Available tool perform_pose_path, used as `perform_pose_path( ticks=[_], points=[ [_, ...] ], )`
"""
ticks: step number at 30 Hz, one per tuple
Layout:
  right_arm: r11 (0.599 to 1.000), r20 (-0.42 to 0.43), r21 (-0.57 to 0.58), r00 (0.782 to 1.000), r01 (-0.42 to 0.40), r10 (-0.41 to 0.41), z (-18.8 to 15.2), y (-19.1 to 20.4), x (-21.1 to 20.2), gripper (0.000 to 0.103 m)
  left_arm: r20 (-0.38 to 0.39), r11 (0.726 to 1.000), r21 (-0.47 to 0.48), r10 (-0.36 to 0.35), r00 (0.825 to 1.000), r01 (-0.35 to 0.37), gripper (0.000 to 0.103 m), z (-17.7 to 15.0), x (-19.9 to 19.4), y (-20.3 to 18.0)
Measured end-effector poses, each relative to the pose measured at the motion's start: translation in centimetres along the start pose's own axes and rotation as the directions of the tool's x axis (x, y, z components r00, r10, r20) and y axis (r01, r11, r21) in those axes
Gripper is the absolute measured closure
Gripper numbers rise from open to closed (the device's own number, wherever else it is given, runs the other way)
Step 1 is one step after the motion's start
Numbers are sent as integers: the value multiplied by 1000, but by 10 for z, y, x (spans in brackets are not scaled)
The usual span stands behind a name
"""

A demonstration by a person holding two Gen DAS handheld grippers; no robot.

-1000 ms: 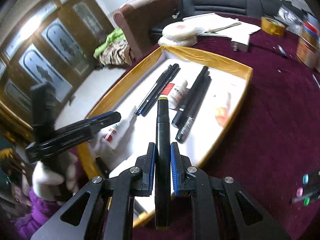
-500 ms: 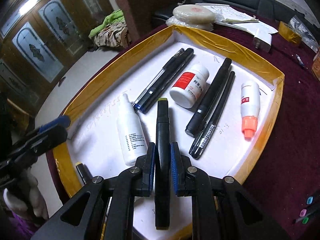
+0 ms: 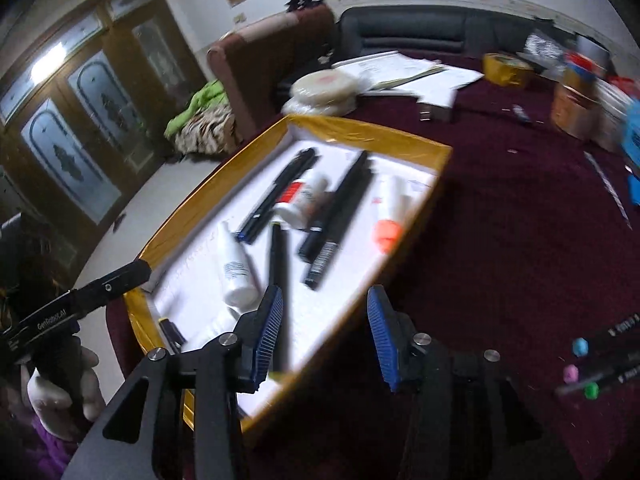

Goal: Organize rigid objects
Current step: 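Lower the glue bottle and marker into the white tray and open both grippers, then move both grippers back toward the remaining markers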

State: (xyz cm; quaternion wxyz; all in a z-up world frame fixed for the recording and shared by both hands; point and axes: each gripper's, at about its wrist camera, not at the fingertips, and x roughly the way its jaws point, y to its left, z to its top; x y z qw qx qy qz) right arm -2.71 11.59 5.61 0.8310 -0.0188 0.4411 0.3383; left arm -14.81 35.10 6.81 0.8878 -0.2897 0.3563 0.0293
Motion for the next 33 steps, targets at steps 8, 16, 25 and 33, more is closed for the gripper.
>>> perform_pose_path(
  ticks=[8,16,25,33],
  points=[
    [993,80,89,993,81,-88,-27,-52,-37,55,-26,999,32,19,999,-18,40,-13,7,-27],
    [984,136,148,984,96,-116,-44,-83,-68,55,-41,996,78,33,999,-30,40,-21,13,-57],
    [984,289,140,946,110,-147,-52,-71,-102,23,-55,996,84,46,997,-41,40,-27,17,-68],
    [986,297,129,944,106,-140,-42,-66,-109,23,-54,996,74,45,998,-41,40,-27,17,-65]
  ],
)
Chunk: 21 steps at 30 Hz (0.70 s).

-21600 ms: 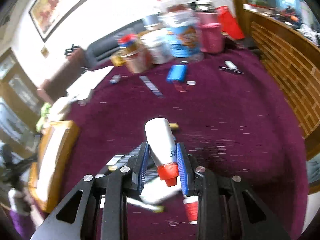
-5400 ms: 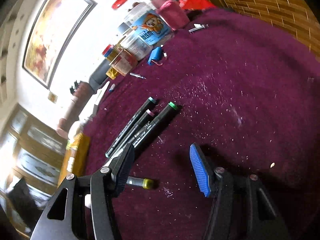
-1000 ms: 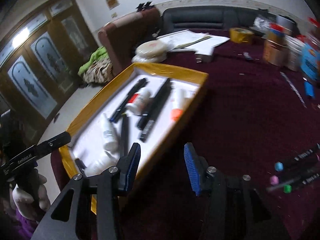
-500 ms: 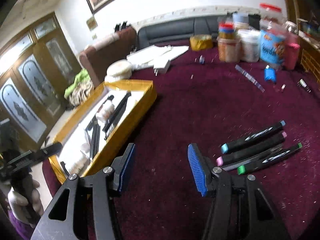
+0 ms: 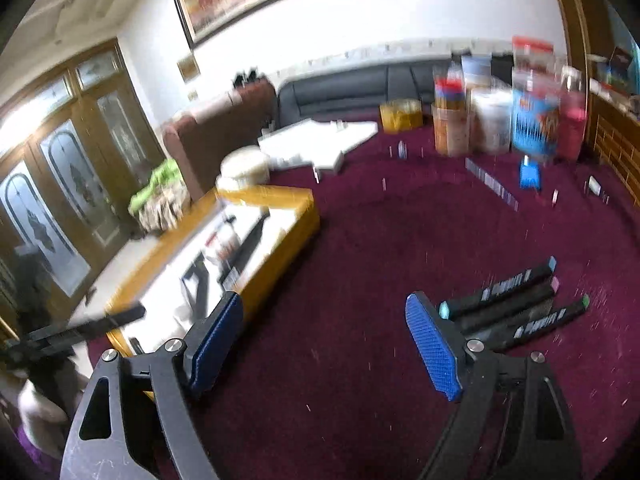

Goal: Organize rigid objects
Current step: 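Move both grippers back toward the remaining markers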

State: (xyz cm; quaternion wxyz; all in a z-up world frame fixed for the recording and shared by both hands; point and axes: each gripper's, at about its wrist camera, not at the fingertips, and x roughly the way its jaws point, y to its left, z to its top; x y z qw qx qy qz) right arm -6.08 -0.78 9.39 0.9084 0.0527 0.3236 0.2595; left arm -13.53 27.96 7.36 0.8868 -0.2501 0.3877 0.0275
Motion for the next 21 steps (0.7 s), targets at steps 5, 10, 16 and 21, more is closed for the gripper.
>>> perform_pose_path(
  ticks=[5,10,16,21],
  points=[
    [998,97,-54,995,-11,16,14,20,-25,23,-11,1000,-30,-3,1000,3,40,-2,4,10],
    [997,-108,-77,994,-11,3,-16,30,30,23,-13,999,-37,-12,1000,11,40,-2,3,17],
    [998,47,-50,998,-27,29,13,32,-6,23,11,998,-68,0,1000,1,40,2,-4,30],
    [996,7,-89,1000,-16,17,6,39,8,18,-3,996,-89,-4,1000,4,40,-1,0,34]
  ],
)
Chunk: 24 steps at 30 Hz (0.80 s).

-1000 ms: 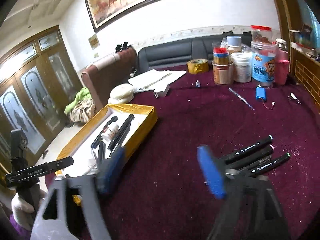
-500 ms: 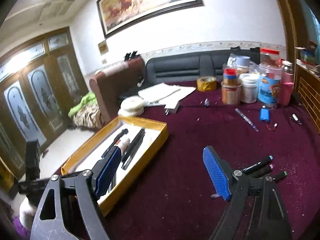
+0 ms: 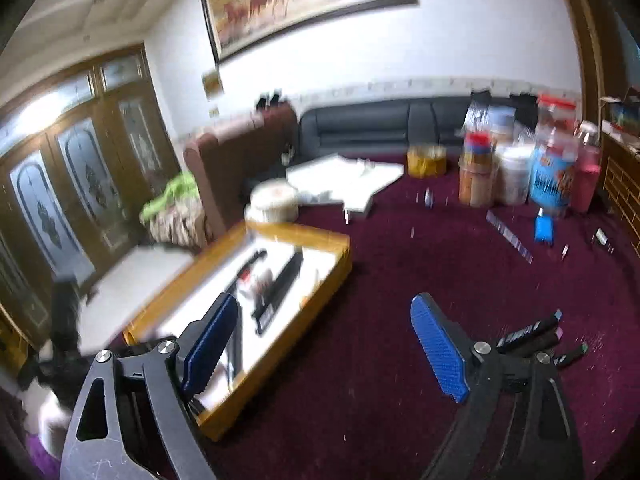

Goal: Organize rigid objects
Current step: 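Move both grippers back toward the remaining markers, then grasp a black marker with the left gripper while the right gripper grasps a green-capped marker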

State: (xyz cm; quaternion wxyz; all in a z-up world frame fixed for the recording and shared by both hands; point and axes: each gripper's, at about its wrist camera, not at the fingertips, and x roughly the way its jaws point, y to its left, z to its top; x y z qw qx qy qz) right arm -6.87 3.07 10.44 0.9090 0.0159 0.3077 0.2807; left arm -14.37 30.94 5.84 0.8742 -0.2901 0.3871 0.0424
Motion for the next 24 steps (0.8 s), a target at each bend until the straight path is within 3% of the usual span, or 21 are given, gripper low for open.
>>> perform_pose_path(
  ticks=[2,4,11,17,20,24],
  points=[
    [1000,-106,-9,994,6,-7,-17,-1,25,18,-5,1000,5,-1,1000,1,40,0,-1,-1],
    [1000,-150,13,989,10,-8,-29,-8,37,18,0,1000,13,5,1000,-5,40,1,-3,-3],
    [992,-71,78,993,102,-97,-27,-59,8,18,7,999,51,6,1000,-7,40,4,-5,-22],
    [958,-59,188,976,217,-210,-43,-126,-15,18,-40,986,164,-3,999,10,40,-3,11,-68],
    [927,-71,275,967,253,-243,-54,-165,-27,18,-65,974,226,-18,998,32,40,-6,21,-96],
    [883,-60,357,951,304,-303,-63,-206,-40,18,-123,932,357,-23,992,66,40,-17,41,-144]
  ],
)
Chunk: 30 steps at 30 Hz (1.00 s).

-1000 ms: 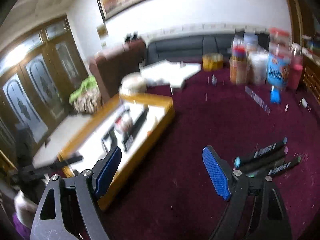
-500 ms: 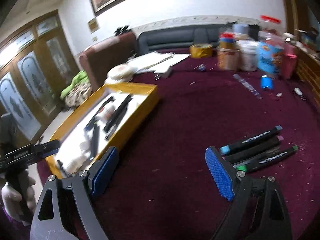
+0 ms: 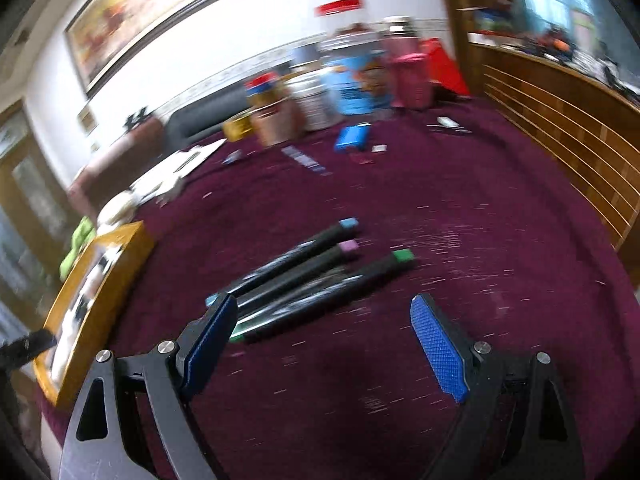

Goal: Organize rigid objects
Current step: 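Grasp a black marker with the left gripper while the right gripper grasps a green-capped marker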

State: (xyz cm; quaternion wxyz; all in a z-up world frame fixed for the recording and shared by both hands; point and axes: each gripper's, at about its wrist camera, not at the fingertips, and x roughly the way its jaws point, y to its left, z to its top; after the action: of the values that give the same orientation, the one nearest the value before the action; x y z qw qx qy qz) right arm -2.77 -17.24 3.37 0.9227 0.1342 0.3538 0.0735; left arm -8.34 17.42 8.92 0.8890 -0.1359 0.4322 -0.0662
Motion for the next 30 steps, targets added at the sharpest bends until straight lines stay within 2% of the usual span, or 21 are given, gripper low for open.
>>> perform_pose_path(
  ticks=[5,11,16,18,20,21,22,23,25,27,29,30],
  points=[
    [993,33,118,999,10,-14,3,-36,4,18,-95,988,145,-34,995,48,40,9,37,-59],
    [983,-14,181,999,-42,45,0,-49,14,18,-164,958,270,-58,985,101,40,29,91,-121],
    [978,-51,196,996,-66,77,-3,-52,22,18,-182,909,392,-77,980,144,41,42,144,-166],
    [976,-48,204,995,-76,88,-3,-54,23,18,-182,865,478,-71,981,151,41,41,162,-187],
    [975,-47,205,995,-80,91,-3,-54,23,18,-157,825,543,-80,984,154,29,41,170,-200],
    [975,-47,205,995,-81,92,-3,-54,23,18,-155,820,553,-72,985,147,25,41,173,-204],
    [975,-46,206,995,-82,93,-4,-54,23,18,-173,830,533,-85,981,166,25,42,175,-204],
    [975,-45,207,994,-84,95,-4,-55,23,18,-206,841,504,-104,973,197,26,43,177,-202],
    [973,-43,212,994,-89,100,-4,-56,22,18,-235,849,474,-136,962,236,40,41,175,-199],
    [973,-43,213,994,-91,102,-4,-56,22,18,-257,841,472,-158,954,266,49,34,166,-196],
    [974,-44,210,994,-87,98,-4,-55,22,18,-318,843,423,-203,926,331,58,25,161,-190],
    [975,-45,208,994,-85,96,-4,-55,22,18,-325,838,427,-207,923,339,63,20,156,-188]
  ],
)
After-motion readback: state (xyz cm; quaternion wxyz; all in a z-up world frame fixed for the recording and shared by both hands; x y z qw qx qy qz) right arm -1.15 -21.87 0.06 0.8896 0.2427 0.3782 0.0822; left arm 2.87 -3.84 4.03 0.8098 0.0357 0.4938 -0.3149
